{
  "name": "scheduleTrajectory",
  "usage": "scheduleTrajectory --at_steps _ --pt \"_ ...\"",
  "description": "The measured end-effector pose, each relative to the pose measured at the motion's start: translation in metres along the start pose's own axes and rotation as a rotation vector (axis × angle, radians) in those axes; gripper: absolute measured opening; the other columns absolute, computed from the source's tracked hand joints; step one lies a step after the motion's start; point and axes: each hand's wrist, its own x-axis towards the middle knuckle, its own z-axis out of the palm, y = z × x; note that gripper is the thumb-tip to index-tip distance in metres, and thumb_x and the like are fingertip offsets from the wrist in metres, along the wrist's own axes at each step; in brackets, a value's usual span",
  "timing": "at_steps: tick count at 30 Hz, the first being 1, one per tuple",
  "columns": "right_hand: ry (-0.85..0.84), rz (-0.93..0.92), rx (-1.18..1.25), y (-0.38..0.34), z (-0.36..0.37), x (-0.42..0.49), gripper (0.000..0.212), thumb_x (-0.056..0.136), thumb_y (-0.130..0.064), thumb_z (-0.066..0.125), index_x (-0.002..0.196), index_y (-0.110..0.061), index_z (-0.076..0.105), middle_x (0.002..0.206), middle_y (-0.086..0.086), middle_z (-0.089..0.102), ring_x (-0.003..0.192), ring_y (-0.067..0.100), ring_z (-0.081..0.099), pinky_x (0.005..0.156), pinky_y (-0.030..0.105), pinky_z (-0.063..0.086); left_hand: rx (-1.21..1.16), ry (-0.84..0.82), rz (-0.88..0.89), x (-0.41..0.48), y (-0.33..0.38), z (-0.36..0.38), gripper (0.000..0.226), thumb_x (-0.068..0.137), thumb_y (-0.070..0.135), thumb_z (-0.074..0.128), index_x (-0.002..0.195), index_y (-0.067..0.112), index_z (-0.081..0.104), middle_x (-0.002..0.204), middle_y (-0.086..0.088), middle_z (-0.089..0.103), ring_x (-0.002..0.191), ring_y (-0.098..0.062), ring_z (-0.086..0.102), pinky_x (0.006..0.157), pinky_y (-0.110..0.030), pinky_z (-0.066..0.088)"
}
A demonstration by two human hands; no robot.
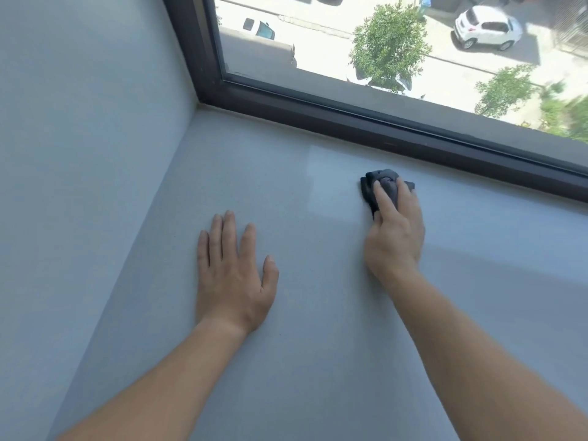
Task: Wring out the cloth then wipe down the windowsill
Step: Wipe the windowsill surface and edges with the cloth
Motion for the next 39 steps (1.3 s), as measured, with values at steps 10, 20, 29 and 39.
scheduleTrajectory --at_steps 10,20,29,39 --pt "-0.163 -0.388 -0.082 -0.001 0.001 -0.044 0.058 0.091 -0.006 0.050 0.144 -0.028 0.049 0.162 0.001 0.027 0.151 0.025 0.018 0.120 0.042 0.022 -0.148 0.008 0.004 0.000 -0.005 -0.005 0.069 0.091 0.049 0.022 0.147 0.013 0.039 0.163 -0.015 0.017 0.152 -0.026 0.004 0.123 -0.045 0.000" --pt "-0.189 -0.409 -0.097 -0.037 0.016 -0.130 0.050 0.096 -0.031 0.053 0.145 -0.032 0.046 0.162 -0.001 0.026 0.149 0.028 0.019 0.111 0.046 0.030 -0.169 0.093 -0.004 -0.052 -0.032 -0.019 0.052 0.089 0.037 0.035 0.131 0.013 0.055 0.152 -0.012 0.041 0.146 -0.029 0.027 0.121 -0.055 0.005" --pt "-0.276 -0.562 -0.138 -0.032 0.018 -0.102 0.066 0.091 -0.010 0.046 0.151 -0.037 0.033 0.165 0.002 0.015 0.152 0.032 0.004 0.118 0.045 0.024 0.081 -0.052 -0.041 -0.076 -0.044 -0.009 0.064 0.093 0.050 0.023 0.153 0.029 0.028 0.166 0.001 0.009 0.153 -0.022 -0.002 0.120 -0.055 -0.006" --pt "-0.086 -0.181 -0.090 -0.017 0.003 -0.070 0.051 0.100 -0.032 0.040 0.151 -0.028 0.037 0.163 0.003 0.018 0.151 0.032 0.008 0.121 0.045 0.018 0.087 -0.062 -0.040 -0.072 -0.046 -0.011 0.069 0.089 0.052 0.023 0.153 0.028 0.029 0.166 -0.002 0.011 0.153 -0.025 0.001 0.120 -0.057 -0.004"
